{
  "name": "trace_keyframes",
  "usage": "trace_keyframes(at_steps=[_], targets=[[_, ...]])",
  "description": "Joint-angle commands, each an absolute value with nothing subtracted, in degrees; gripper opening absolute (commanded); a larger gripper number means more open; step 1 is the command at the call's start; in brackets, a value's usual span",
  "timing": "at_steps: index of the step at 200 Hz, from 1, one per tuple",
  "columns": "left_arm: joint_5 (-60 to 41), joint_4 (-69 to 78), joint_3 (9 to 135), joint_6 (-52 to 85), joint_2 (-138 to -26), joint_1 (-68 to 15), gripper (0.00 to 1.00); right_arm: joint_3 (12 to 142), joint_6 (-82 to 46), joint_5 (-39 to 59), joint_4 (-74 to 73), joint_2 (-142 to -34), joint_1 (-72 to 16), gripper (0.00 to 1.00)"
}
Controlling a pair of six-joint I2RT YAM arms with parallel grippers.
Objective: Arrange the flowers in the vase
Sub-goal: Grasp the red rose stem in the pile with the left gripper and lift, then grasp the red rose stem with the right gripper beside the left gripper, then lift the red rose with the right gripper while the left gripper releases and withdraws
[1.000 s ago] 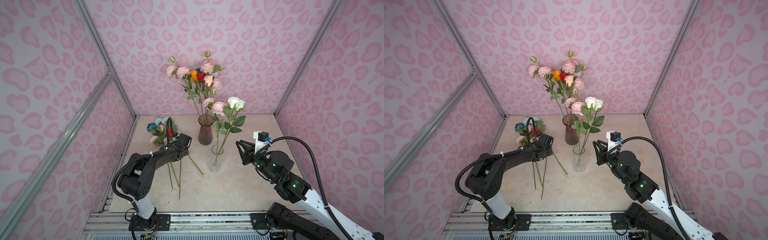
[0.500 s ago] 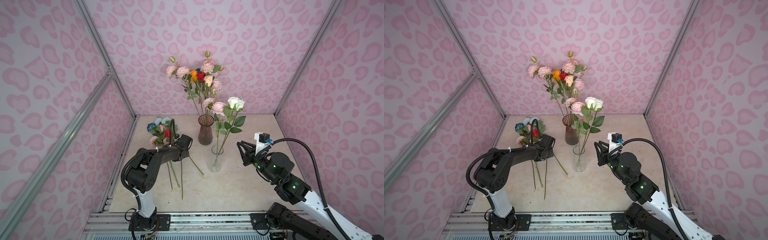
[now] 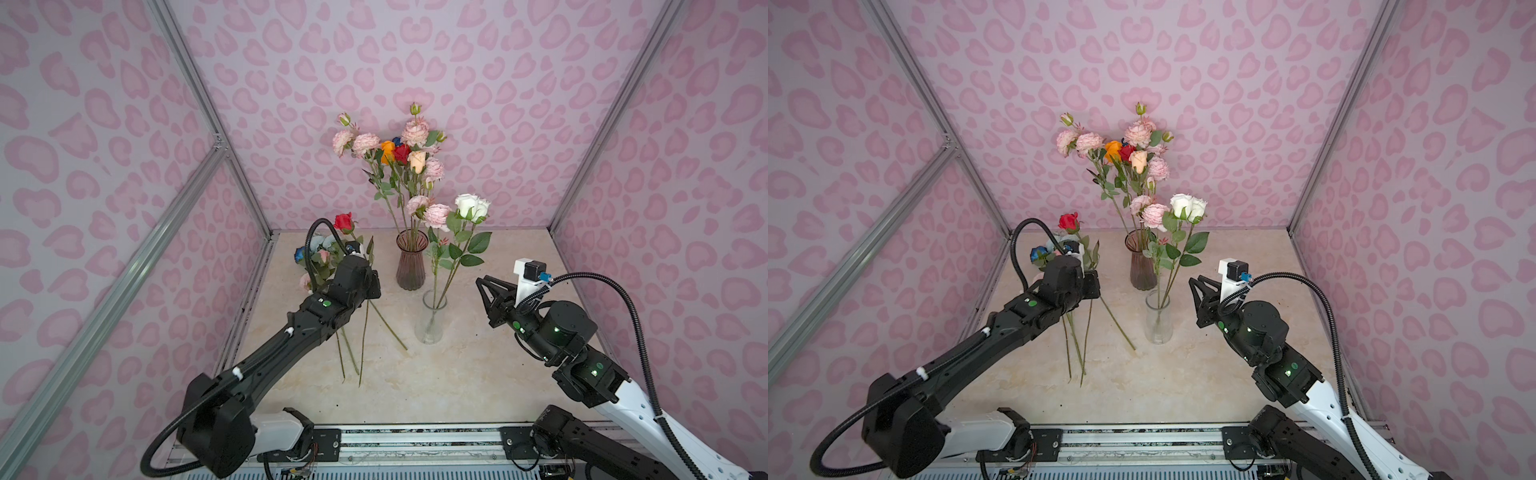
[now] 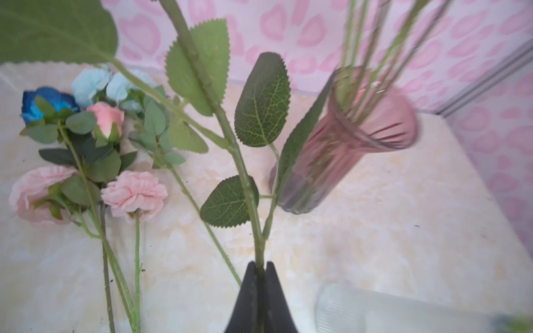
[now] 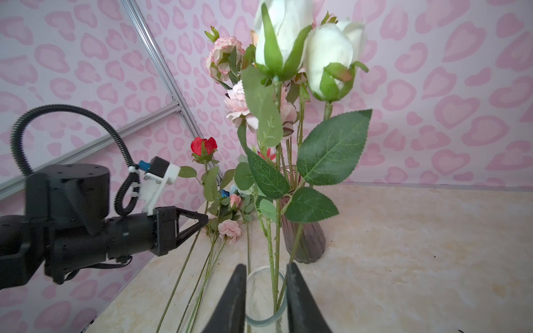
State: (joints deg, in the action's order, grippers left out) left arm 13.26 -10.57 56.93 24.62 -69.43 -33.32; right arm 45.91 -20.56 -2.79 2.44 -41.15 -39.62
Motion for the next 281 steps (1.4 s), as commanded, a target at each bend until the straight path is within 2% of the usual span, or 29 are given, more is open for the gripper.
trace_keyframes(at_steps=[1, 29, 55, 90, 127, 204, 230, 244, 253, 262, 281], targets=[[9.8, -0.3, 52.6, 18.3, -61.0, -35.6, 0.03, 47.4, -21.2, 0.5, 2.3, -41.4, -39.7, 0.28], [1.2, 13.6, 44.3, 15.9, -48.2, -37.3, 0.03, 48.7, -22.6, 5.4, 1.9, -42.3, -40.3, 0.32], [-3.1, 17.4, 43.5, 15.1, -42.6, -38.0, 0.03, 50.5, -22.9, 6.3, 1.6, -44.5, -43.7, 0.34], [-8.1, 19.8, 48.2, 15.6, -44.6, -39.9, 0.03, 54.9, -21.2, 2.6, 0.1, -50.1, -53.0, 0.35], [-7.2, 24.8, 51.1, 16.2, -48.2, -44.2, 0.03, 58.9, -19.5, 1.8, -4.7, -57.9, -60.3, 0.39], [-5.4, 26.5, 48.4, 18.0, -47.6, -45.9, 0.03, 63.2, -19.7, 3.5, -10.6, -68.8, -62.0, 0.39], [-4.7, 26.2, 47.7, 17.6, -46.9, -45.8, 0.03, 65.0, -19.7, 3.9, -9.7, -70.6, -61.9, 0.28], [-4.8, 26.1, 47.5, 17.8, -46.9, -45.8, 0.03, 65.1, -19.6, 3.6, -10.2, -71.1, -61.9, 0.1], [-4.9, 25.8, 47.5, 17.9, -47.0, -45.8, 0.04, 65.0, -19.8, 3.6, -10.3, -71.1, -61.9, 0.03], [-4.9, 25.0, 47.8, 18.0, -47.0, -45.8, 0.05, 64.6, -19.8, 3.6, -11.1, -71.1, -61.9, 0.0], [-4.7, 24.3, 47.5, 18.0, -46.4, -45.8, 0.06, 64.5, -19.8, 3.5, -11.6, -71.2, -61.9, 0.0]])
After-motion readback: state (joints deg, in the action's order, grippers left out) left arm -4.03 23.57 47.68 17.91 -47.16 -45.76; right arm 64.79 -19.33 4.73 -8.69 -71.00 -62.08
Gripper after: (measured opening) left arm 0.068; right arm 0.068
